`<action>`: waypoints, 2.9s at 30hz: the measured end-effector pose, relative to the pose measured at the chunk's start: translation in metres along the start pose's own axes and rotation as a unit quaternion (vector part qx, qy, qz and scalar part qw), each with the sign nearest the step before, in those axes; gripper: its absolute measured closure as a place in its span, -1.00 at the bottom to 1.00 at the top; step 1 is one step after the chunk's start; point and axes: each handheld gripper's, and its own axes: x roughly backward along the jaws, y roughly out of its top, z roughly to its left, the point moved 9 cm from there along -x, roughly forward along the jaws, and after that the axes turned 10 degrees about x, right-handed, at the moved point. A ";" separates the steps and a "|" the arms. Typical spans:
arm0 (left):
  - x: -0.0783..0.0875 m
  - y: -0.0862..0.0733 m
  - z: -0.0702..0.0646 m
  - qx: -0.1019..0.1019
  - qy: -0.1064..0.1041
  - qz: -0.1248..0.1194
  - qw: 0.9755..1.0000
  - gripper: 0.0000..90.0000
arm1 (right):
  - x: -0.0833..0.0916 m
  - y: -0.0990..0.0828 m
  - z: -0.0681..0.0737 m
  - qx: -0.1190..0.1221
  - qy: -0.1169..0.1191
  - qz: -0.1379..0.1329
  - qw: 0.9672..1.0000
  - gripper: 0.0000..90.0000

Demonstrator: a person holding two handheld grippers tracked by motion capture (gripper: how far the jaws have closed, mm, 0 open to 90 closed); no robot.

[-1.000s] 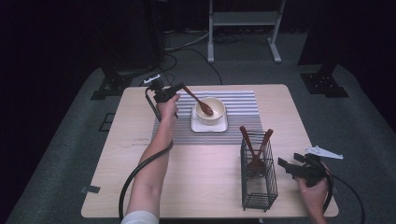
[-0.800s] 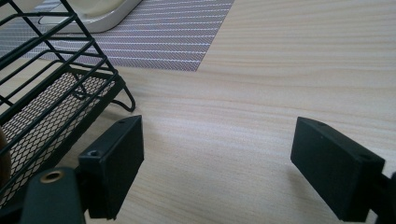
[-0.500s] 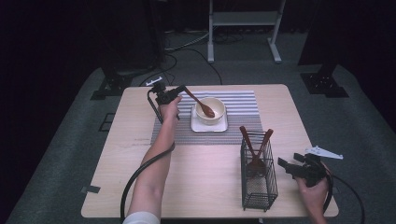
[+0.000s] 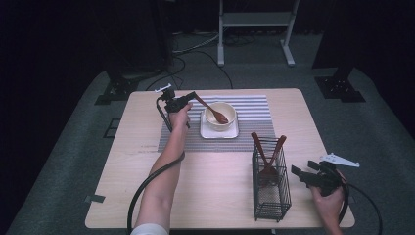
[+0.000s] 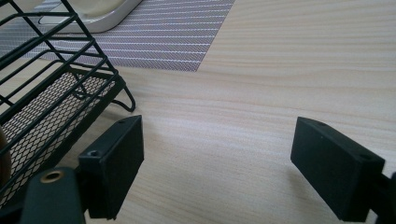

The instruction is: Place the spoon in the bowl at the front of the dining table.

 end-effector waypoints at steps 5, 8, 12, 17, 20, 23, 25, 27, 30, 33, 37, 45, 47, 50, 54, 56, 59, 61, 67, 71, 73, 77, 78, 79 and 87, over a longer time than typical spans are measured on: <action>0.001 -0.001 0.003 0.004 0.001 0.000 1.000 0.85 | 0.000 0.000 0.000 0.001 0.000 0.000 1.000 -0.64; 0.002 -0.001 0.004 0.003 0.000 0.002 1.000 0.82 | 0.000 0.000 0.000 -0.001 0.000 0.000 1.000 -0.64; 0.002 -0.001 0.008 0.008 0.005 0.003 1.000 0.72 | 0.000 0.000 0.000 -0.002 0.000 0.000 1.000 -0.64; 0.005 -0.001 0.011 0.004 0.007 0.004 1.000 0.62 | 0.000 0.000 0.000 -0.001 0.000 0.000 1.000 -0.64; 0.007 0.000 0.011 0.000 0.008 0.005 1.000 0.53 | 0.000 0.000 0.000 0.001 0.000 0.000 1.000 -0.64; 0.009 0.000 0.011 0.005 0.000 0.011 1.000 0.48 | 0.000 0.000 0.000 0.001 0.000 0.000 1.000 -0.64; 0.010 0.000 0.012 0.002 0.001 0.011 1.000 0.41 | 0.000 0.000 0.000 0.001 0.000 0.000 1.000 -0.64; 0.011 0.000 0.012 0.001 -0.002 0.014 1.000 0.35 | 0.000 0.000 0.000 0.001 -0.001 0.000 1.000 -0.64; 0.013 0.000 0.011 -0.004 -0.003 0.020 1.000 0.26 | 0.000 0.000 0.000 0.002 -0.002 0.000 1.000 -0.64; 0.015 0.001 0.010 -0.009 -0.002 0.020 1.000 0.11 | 0.000 0.000 0.000 0.003 -0.003 0.000 1.000 -0.64; 0.020 0.001 0.010 -0.020 0.003 0.022 1.000 -0.04 | 0.000 0.000 0.000 0.003 -0.003 0.001 1.000 -0.64; 0.026 -0.006 0.013 -0.023 0.005 0.040 0.999 -0.41 | 0.000 0.000 0.000 0.003 -0.004 0.001 1.000 -0.64; 0.028 -0.008 0.013 -0.026 0.004 0.044 0.999 -0.47 | 0.000 0.000 0.000 0.003 -0.006 0.001 1.000 -0.64; 0.031 -0.014 0.011 -0.032 0.001 0.052 0.998 -0.56 | 0.000 0.000 0.000 0.004 -0.008 0.001 1.000 -0.64; 0.034 -0.019 0.011 -0.031 -0.003 0.057 0.998 -0.65 | 0.000 0.000 0.000 0.003 -0.009 0.001 1.000 -0.64; 0.036 -0.021 0.012 -0.026 -0.005 0.058 0.998 -0.76 | 0.000 0.000 0.000 0.002 -0.010 0.001 1.000 -0.64; 0.037 -0.022 0.012 -0.031 -0.004 0.058 0.998 -0.79 | 0.000 0.000 -0.001 0.001 -0.010 0.001 1.000 -0.64; 0.038 -0.023 0.011 -0.035 -0.003 0.060 0.998 -0.80 | 0.000 0.000 -0.001 0.001 -0.010 0.001 1.000 -0.64; 0.044 -0.025 0.009 -0.048 -0.003 0.065 0.997 -0.80 | 0.000 0.000 -0.001 0.002 -0.011 0.001 1.000 -0.64; 0.049 -0.025 0.012 -0.052 0.001 0.071 0.996 -0.80 | 0.000 0.000 -0.001 0.002 -0.012 0.002 1.000 -0.64; 0.053 -0.024 0.014 -0.056 0.004 0.072 0.996 -0.80 | 0.000 0.000 -0.001 0.002 -0.012 0.002 1.000 -0.64; 0.058 -0.024 0.014 -0.063 0.004 0.074 0.995 -0.80 | 0.000 0.000 -0.001 0.003 -0.012 0.003 1.000 -0.64; 0.059 -0.025 0.014 -0.065 0.004 0.076 0.995 -0.83 | 0.000 0.000 0.000 0.003 -0.013 0.004 1.000 -0.64; 0.059 -0.025 0.014 -0.065 0.004 0.076 0.995 -0.88 | 0.000 0.000 0.000 0.003 -0.013 0.004 1.000 -0.64; 0.063 -0.034 0.014 -0.073 0.006 0.089 0.993 -0.92 | 0.000 0.000 0.000 0.003 -0.013 0.004 1.000 -0.64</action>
